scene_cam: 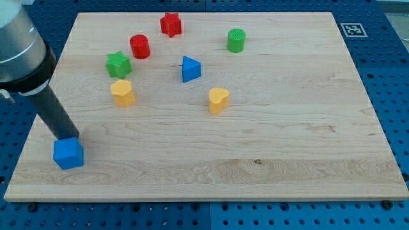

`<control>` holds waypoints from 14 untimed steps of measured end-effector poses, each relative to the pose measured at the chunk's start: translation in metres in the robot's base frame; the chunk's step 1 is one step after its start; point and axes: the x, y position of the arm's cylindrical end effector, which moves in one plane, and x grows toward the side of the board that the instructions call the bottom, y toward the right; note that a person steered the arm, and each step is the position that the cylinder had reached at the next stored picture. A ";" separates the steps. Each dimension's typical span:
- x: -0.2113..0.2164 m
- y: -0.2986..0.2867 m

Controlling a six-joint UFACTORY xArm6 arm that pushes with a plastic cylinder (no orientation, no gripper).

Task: Drag the green star to the top right of the blue cube

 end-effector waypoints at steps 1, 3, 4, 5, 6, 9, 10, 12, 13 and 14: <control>0.001 0.007; -0.097 0.007; -0.140 0.008; -0.175 0.017; -0.195 0.026; -0.226 0.028; -0.219 0.047; -0.201 0.063; -0.189 0.063; -0.172 0.063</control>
